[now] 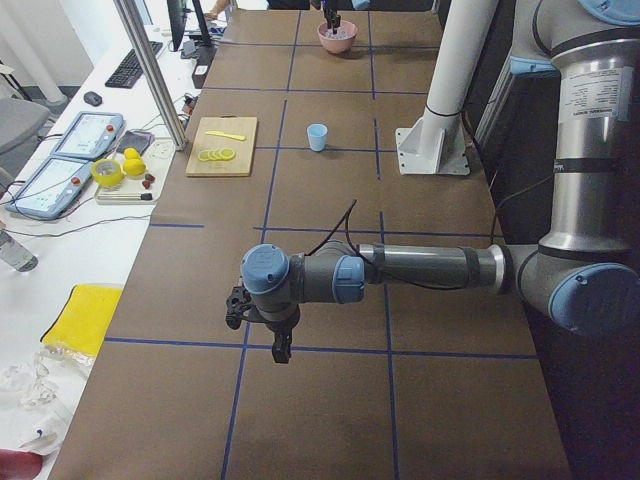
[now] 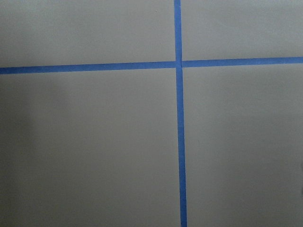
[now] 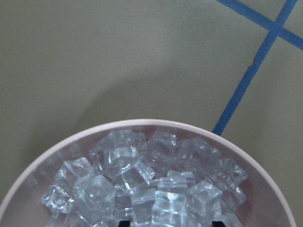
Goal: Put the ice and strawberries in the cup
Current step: 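Grasp an ice cube from the pink bowl with the right gripper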
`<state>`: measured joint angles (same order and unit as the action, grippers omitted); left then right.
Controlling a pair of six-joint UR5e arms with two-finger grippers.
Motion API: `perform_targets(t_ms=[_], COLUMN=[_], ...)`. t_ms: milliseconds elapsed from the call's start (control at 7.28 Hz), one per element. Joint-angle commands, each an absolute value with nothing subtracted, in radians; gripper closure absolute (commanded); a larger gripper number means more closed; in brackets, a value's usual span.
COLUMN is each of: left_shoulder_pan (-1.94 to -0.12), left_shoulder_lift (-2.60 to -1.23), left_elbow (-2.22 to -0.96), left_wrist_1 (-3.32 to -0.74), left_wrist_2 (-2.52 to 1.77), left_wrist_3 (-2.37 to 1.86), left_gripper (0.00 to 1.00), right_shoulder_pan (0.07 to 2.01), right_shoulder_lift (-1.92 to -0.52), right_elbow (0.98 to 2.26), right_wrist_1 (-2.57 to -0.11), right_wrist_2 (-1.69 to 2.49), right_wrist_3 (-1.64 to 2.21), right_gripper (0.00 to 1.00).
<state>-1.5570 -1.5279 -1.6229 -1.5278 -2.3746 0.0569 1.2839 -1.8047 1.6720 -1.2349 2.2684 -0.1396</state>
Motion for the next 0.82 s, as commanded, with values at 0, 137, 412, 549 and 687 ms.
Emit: perform_targets(t_ms=[0, 137, 412, 549, 687], left_shoulder_pan=[-1.557, -1.557, -1.557, -1.557, -1.557], left_shoulder_lift=[-1.528, -1.528, -1.528, -1.528, -1.528], left_elbow=[-1.623, -1.623, -1.623, -1.623, -1.623], left_wrist_1=[-1.526, -1.528, -1.528, -1.528, -1.528], left_wrist_2=[-2.375, -2.375, -2.375, -2.376, -2.376], left_wrist_3=[0.057, 0.057, 0.057, 0.057, 0.057], left_gripper=[0.0, 0.0, 0.0, 0.0, 0.0], right_shoulder_pan=[1.278, 1.275, 1.273, 1.273, 1.264], right_shoulder_lift=[-1.804, -1.802, -1.802, -1.799, -1.798], right_elbow=[1.672, 1.671, 1.671, 1.671, 1.672], right_wrist_1=[-1.235, -1.235, -1.235, -1.235, -1.235], right_wrist_2=[2.267, 2.266, 2.266, 2.266, 2.269], right_wrist_3=[-0.14, -0.14, -0.14, -0.141, -0.147], right_gripper=[0.4, 0.41, 0.51, 0.71, 0.87])
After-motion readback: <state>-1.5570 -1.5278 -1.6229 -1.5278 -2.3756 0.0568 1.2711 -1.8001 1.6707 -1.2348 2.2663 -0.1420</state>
